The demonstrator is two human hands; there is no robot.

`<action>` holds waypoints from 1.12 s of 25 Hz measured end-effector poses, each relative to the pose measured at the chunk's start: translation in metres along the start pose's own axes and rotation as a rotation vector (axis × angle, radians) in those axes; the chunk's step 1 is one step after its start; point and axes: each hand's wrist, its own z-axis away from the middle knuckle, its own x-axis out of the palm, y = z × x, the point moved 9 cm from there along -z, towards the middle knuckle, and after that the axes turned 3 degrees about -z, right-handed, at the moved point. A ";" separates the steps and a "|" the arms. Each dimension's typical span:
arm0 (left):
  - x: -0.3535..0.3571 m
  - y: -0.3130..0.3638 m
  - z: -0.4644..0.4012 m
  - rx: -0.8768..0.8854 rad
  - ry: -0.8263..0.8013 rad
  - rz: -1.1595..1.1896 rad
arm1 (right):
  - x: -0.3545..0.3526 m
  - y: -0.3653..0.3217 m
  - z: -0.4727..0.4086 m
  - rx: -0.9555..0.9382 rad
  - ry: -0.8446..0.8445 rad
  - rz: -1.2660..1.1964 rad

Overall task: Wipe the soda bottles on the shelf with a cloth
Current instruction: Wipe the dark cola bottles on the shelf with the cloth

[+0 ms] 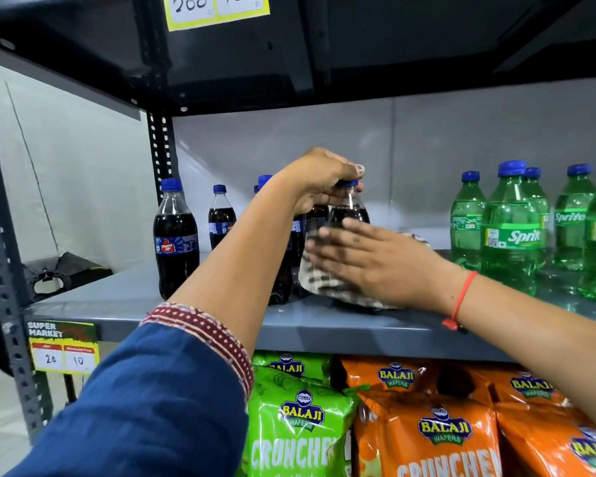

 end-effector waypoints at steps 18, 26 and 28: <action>0.000 0.003 0.005 -0.001 0.018 -0.001 | -0.005 0.012 -0.002 0.015 -0.189 -0.154; 0.000 0.002 0.006 -0.005 0.024 -0.007 | 0.007 0.005 -0.001 0.090 -0.199 -0.020; 0.000 0.002 0.005 0.002 0.025 -0.011 | 0.005 0.003 0.000 0.057 -0.154 0.010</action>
